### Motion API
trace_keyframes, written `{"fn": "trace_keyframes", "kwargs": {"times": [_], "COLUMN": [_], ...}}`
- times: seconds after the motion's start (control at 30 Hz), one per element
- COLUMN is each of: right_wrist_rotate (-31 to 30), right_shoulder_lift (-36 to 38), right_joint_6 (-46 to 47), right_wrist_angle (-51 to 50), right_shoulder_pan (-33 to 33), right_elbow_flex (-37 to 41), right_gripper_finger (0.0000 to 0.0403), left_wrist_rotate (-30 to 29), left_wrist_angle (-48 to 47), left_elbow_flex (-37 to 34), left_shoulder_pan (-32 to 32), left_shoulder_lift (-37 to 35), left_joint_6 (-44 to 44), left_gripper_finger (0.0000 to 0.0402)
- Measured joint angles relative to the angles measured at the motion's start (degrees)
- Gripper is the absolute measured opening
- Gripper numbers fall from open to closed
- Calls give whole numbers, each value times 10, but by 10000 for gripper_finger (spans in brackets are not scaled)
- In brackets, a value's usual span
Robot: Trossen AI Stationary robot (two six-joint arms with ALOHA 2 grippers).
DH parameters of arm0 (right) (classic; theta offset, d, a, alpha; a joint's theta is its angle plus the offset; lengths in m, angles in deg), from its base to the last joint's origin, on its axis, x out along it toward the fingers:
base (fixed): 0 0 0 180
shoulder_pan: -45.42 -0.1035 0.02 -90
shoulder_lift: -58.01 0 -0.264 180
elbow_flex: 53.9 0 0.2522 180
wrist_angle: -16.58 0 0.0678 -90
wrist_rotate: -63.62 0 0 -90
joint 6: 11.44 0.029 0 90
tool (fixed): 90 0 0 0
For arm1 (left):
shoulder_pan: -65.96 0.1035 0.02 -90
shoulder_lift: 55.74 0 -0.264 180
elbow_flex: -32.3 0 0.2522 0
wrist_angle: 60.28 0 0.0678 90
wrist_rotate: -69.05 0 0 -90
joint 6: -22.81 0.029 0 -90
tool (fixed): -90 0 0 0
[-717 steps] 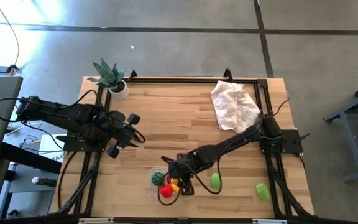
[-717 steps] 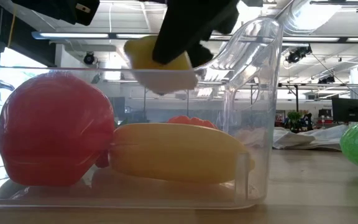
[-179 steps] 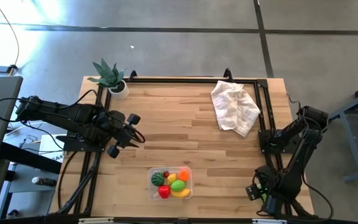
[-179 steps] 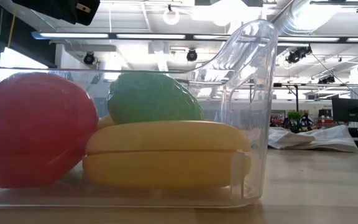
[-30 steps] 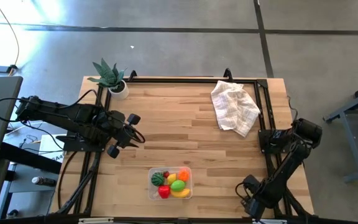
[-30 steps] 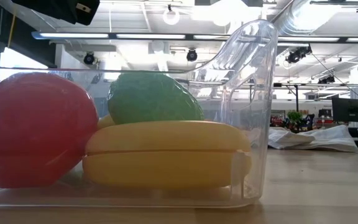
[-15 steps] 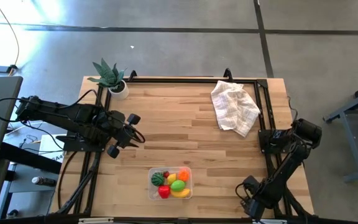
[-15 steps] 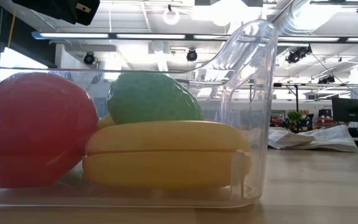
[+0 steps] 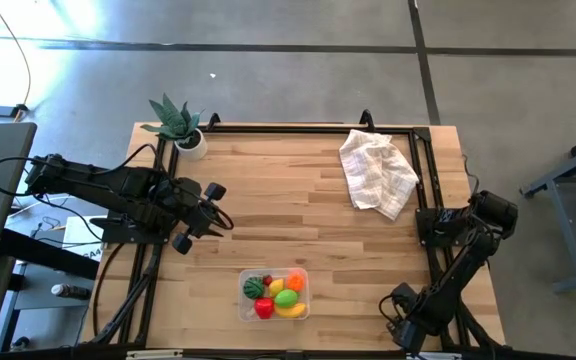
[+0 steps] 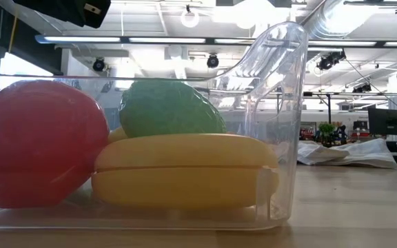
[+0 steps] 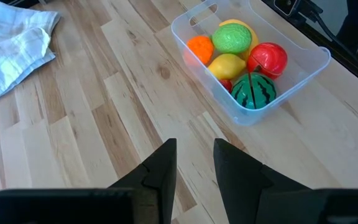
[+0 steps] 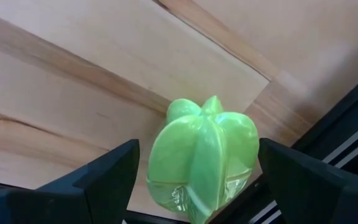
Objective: Pick and placing Produce into tupperware
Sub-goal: Put the start fruit into the bin
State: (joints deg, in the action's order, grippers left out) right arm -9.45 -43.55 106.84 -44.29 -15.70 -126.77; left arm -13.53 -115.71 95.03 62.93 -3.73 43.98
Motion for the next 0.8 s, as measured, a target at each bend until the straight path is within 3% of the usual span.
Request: {"fn": "trace_keyframes", "kwargs": {"times": [0.8], "right_wrist_rotate": [0], "right_shoulder_lift": [1], "right_joint_6": [3], "right_wrist_angle": [-2], "right_shoulder_pan": [0], "right_elbow_flex": [0], "right_gripper_finger": [234], "left_wrist_rotate": [0], "left_wrist_angle": [0], "left_elbow_flex": [0], "left_shoulder_pan": [0], "left_shoulder_lift": [0], "left_joint_6": [0], "left_gripper_finger": [95]}}
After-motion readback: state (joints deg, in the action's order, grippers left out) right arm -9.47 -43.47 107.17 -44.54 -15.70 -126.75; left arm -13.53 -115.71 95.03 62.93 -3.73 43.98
